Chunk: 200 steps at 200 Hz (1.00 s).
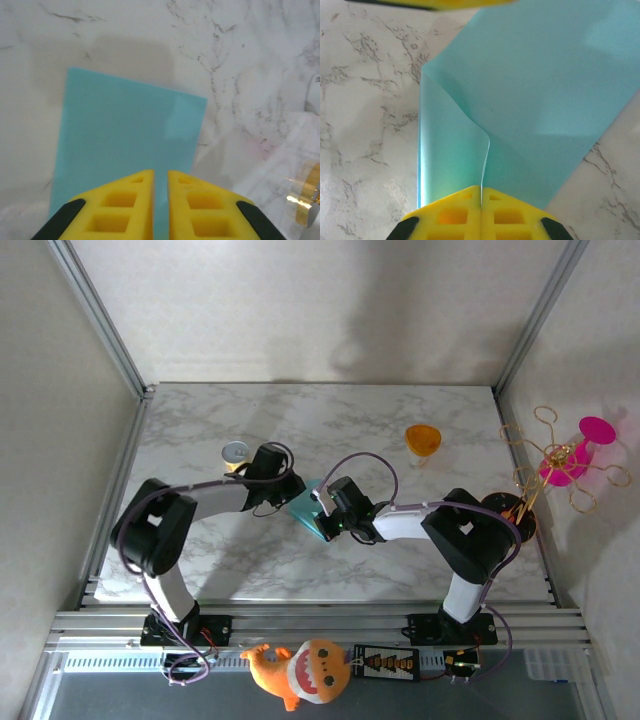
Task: Fold a paper plane with a square sheet of paper (pick it up from the middle)
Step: Third fold the triangle at the center of the table.
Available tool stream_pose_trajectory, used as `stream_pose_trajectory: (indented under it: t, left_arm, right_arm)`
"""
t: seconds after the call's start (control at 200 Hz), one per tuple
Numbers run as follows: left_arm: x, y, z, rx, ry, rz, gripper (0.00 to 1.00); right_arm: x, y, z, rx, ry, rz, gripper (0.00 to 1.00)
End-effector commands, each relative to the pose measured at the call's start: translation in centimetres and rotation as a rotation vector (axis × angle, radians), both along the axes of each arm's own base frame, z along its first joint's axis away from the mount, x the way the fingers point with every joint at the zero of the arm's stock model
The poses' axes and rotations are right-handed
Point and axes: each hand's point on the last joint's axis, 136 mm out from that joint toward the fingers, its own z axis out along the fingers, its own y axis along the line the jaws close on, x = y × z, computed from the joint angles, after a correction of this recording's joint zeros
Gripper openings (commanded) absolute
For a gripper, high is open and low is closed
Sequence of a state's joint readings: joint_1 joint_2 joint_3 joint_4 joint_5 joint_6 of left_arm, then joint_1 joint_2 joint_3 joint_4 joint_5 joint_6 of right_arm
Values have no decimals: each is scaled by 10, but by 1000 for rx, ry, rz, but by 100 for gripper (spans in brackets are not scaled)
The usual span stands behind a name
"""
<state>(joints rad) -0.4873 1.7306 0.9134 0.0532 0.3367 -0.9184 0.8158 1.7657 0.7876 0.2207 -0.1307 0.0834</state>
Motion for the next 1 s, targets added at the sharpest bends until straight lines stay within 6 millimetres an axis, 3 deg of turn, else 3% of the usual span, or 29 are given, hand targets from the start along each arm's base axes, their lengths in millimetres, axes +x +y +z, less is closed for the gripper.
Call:
stream_pose_trajectory:
  t: [0.0,0.15,0.315,0.651,0.996]
  left_arm:
    - [-10,18,4,-1,9,89,15]
    - [-25,6,12,-88,14,93,13]
    - [-44,-5,5,-138,47,96,7]
    - [-51,-29,-10,-182,84,58,5]
    - [-53,-29,-25,-164,107,60,5]
  right_arm:
    - [-1,-6,-15,-42,38,-14,3]
    - [-1,-6,-15,-46,39,-13,3]
    - [-2,-5,-16,-47,47,-6,4]
    - [-2,-6,-19,-60,52,-4,5]
    - [-2,-8,-21,-70,54,-12,6]
